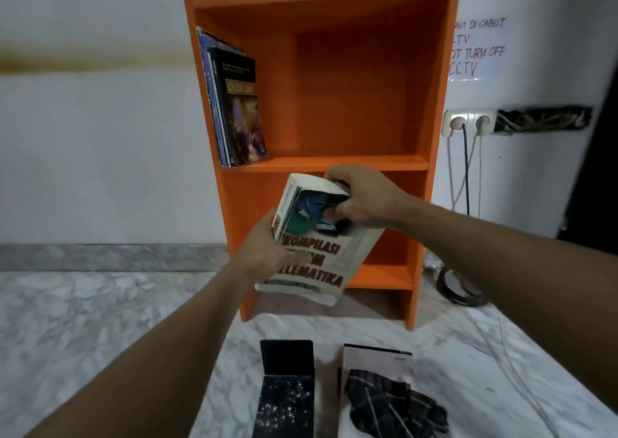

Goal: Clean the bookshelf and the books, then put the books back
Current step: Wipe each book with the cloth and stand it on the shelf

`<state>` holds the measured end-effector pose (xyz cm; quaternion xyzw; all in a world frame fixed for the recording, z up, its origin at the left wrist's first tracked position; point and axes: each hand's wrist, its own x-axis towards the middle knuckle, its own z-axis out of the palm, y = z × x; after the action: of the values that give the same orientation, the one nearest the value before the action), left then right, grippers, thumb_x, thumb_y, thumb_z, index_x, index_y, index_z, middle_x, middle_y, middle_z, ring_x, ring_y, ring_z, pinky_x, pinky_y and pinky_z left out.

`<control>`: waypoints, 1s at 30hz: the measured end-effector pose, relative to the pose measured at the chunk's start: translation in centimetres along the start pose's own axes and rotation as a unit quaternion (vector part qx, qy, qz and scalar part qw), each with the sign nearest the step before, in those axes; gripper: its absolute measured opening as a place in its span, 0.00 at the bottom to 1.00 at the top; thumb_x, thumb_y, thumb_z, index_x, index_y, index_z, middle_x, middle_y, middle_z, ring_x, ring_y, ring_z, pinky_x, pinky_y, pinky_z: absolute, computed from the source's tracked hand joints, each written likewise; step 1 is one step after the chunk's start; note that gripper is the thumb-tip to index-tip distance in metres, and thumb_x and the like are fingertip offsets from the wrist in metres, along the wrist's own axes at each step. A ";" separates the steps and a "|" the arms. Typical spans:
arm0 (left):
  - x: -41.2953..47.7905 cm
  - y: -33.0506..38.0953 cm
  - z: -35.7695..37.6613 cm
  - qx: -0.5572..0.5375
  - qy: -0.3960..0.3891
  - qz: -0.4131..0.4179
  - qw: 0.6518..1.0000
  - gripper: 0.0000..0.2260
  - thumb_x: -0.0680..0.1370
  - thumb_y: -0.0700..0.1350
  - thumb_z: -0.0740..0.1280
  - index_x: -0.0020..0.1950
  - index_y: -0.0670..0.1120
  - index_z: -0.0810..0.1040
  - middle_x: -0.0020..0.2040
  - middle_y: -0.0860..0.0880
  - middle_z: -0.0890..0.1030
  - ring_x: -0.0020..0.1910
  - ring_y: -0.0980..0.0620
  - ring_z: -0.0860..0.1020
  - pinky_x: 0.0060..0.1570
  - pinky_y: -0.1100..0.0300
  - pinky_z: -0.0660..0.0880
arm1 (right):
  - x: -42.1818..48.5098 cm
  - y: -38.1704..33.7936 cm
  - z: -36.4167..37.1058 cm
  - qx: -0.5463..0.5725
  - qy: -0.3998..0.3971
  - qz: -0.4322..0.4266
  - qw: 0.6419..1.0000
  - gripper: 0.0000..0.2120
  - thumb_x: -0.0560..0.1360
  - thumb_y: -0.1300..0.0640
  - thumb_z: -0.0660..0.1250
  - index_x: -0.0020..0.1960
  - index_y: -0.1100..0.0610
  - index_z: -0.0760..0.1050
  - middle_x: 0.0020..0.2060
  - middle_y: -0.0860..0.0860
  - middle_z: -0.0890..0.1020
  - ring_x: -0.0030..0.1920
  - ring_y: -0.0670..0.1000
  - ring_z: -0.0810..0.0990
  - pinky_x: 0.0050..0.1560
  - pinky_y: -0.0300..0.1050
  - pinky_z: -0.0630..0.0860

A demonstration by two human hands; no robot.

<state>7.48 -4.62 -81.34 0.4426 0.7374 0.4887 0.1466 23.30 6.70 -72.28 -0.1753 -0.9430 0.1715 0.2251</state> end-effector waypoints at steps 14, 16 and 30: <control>2.6 4.0 -8.5 -0.272 0.027 0.024 0.962 0.12 0.74 0.38 0.73 0.56 0.38 0.79 0.48 0.39 0.85 0.46 0.39 0.85 0.43 0.46 0.82 | 4.3 0.3 6.3 0.447 0.008 0.164 0.879 0.24 0.69 0.62 0.76 0.64 0.57 0.76 0.56 0.53 0.84 0.56 0.55 0.83 0.49 0.48 0.81; 3.6 4.5 -9.8 -0.267 0.041 0.025 0.962 0.11 0.75 0.38 0.72 0.55 0.37 0.79 0.47 0.39 0.85 0.44 0.40 0.85 0.40 0.48 0.82 | 5.7 -0.7 6.9 0.483 0.026 0.162 0.860 0.16 0.72 0.62 0.73 0.59 0.58 0.79 0.51 0.53 0.86 0.53 0.55 0.85 0.52 0.52 0.81; 9.4 4.3 -11.2 -0.051 0.200 0.000 0.979 0.17 0.76 0.37 0.71 0.59 0.48 0.68 0.53 0.51 0.77 0.51 0.51 0.78 0.49 0.56 0.81 | 16.7 -2.4 3.6 0.470 0.122 0.150 0.861 0.12 0.74 0.61 0.72 0.55 0.58 0.74 0.47 0.53 0.85 0.46 0.55 0.85 0.38 0.47 0.80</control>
<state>-2.89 -3.20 -70.30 0.3282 0.7260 0.6040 0.0187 7.01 10.54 -68.26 -0.2075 -0.6776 0.6035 0.3655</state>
